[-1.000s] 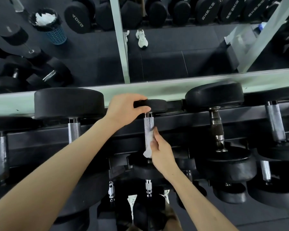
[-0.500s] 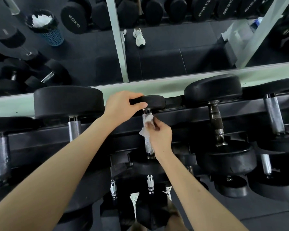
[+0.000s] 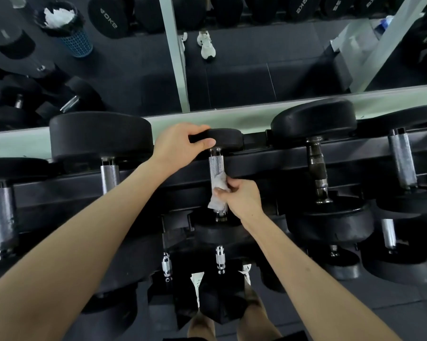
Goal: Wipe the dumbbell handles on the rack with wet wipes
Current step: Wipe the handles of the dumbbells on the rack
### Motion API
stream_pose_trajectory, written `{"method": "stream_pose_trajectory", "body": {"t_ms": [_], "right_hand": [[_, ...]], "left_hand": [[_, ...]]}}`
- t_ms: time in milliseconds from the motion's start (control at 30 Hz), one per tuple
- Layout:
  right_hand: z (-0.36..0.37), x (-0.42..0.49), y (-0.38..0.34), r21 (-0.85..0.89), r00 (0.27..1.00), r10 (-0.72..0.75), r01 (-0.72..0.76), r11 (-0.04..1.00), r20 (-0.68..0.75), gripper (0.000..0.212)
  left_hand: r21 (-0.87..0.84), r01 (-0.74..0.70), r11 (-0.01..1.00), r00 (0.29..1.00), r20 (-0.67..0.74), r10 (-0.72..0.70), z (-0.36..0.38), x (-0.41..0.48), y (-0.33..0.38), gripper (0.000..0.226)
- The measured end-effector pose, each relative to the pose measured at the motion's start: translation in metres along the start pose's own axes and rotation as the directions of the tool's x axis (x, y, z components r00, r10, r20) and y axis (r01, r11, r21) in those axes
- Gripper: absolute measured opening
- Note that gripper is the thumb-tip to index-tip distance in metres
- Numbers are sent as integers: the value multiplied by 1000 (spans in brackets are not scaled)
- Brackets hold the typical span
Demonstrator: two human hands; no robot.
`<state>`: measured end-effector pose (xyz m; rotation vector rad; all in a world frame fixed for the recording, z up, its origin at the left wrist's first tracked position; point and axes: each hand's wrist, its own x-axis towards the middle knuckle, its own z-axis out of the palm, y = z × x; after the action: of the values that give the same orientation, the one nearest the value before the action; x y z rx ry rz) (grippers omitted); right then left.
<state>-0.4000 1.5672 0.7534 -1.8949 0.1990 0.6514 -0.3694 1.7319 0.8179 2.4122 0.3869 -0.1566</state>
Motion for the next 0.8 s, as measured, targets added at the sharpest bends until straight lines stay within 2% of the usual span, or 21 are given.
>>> {"method": "stream_pose_trajectory", "body": {"t_ms": [167,267,300,367,433,467,567,633,800], "right_hand": [[-8,-13,19,-338,992,-1,45,940,128,25],[-10,-11,17,-462,986,11,68,885,166,34],[-10,-8,14,-436,986,23,51,899,163,32],[-8,-2,5,-126,992,28,-13,992,121,12],[-6,3,-5,176,995,34,-50,983,91,17],[-6,5,-8,236,994,30,-54,970,105,17],[-8,9,-8,356,976,23,-100,929,216,20],[-10,11,-3,371,962,37,-140,918,271,20],[-3,14,-8,397,972,47,-137,907,228,13]], "left_hand": [[-12,1,1000,1000,-5,-1,-4,-1,-2,42],[-25,22,999,1000,5,-22,-7,-2,-4,44],[-25,27,999,1000,14,-27,-8,-2,-5,44],[9,19,1000,1000,25,-19,-9,-1,-4,44],[51,-5,999,1000,12,5,-8,-1,-4,45],[70,-27,997,1000,4,27,-7,-2,-4,47],[123,-172,977,983,-38,178,1,-7,-6,50],[162,-262,951,957,-85,278,8,-8,-11,49],[201,-334,921,923,-131,363,11,-5,-17,45]]}}
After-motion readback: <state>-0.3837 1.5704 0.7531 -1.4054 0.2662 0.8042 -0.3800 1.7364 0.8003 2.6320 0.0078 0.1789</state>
